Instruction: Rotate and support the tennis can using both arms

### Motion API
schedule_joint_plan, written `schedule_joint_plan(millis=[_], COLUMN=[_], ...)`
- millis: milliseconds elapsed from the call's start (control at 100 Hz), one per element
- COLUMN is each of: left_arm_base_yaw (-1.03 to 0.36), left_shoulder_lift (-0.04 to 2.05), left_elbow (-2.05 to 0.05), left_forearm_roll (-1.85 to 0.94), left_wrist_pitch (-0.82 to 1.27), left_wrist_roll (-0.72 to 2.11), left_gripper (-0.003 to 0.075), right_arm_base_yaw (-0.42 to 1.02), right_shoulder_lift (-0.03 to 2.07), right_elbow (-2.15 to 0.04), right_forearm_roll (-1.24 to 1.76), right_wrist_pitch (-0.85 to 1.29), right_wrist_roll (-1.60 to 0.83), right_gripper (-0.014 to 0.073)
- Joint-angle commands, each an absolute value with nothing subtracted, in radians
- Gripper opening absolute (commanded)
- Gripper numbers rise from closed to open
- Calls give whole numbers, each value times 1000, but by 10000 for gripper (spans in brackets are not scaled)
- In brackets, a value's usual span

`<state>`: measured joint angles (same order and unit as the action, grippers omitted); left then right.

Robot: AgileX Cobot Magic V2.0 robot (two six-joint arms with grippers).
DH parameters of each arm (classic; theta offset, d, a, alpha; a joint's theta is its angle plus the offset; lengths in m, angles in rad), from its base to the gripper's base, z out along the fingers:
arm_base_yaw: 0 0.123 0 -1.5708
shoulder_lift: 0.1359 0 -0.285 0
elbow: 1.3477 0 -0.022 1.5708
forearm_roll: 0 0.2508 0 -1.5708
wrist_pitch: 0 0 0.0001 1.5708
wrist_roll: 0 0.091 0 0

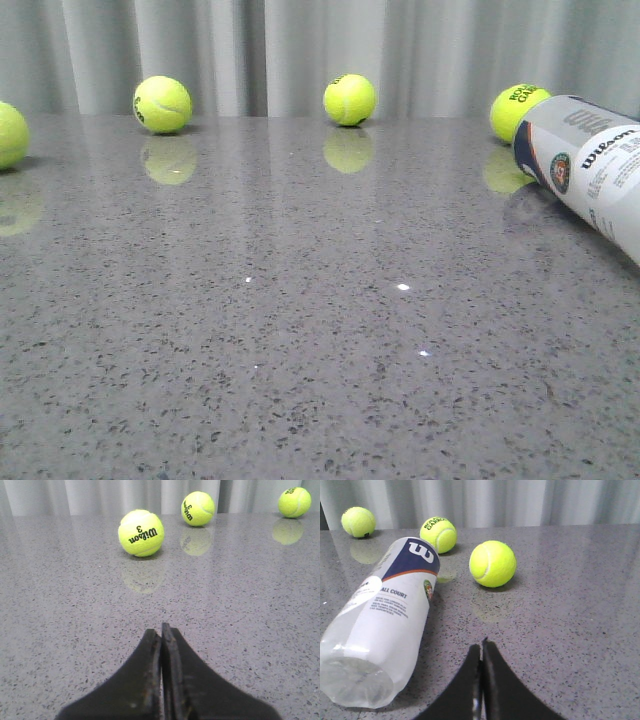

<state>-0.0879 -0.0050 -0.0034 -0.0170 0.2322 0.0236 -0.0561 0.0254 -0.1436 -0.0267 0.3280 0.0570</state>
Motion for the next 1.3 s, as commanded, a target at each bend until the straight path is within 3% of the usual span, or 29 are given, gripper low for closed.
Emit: schedule_joint_plan(millis=[0,230,610,690,730,880,950,1070,1290], left_arm_base_yaw=[-85,-85,-85,-85,-85,-85,-85,-85,-85], left_shoulder_lift=[-43,-43,-43,-43,-43,-43,-43,-43,-43], left_elbow=[46,46,46,46,46,46,46,46,46], left_forearm_roll=[-25,-25,-25,-25,-25,-25,-25,-25,-25], left_wrist_pitch=[163,163,163,163,163,163,163,163,163], left_wrist_roll=[21,21,21,21,21,21,21,21,21], left_gripper=[-21,-21,-21,-21,-21,-21,-21,-21,-21], right_arm_base_yaw=[-64,-64,-64,-64,-64,-64,-64,-64,-45], right_shoulder_lift=[112,331,646,689,711,772,796,839,956], right_elbow=[-249,-463,-716,-757,-772,-824,-845,-886,-1000], right_forearm_roll=[-33,-28,-14,-12,-11,-10,0,36,175], right_wrist_pitch=[312,487,588,625,648,711,727,761,867], right_wrist_roll=[50,50,59,59,59,59,59,59,8], right_gripper=[-66,-66,-55,20,98,526,674,634,636])
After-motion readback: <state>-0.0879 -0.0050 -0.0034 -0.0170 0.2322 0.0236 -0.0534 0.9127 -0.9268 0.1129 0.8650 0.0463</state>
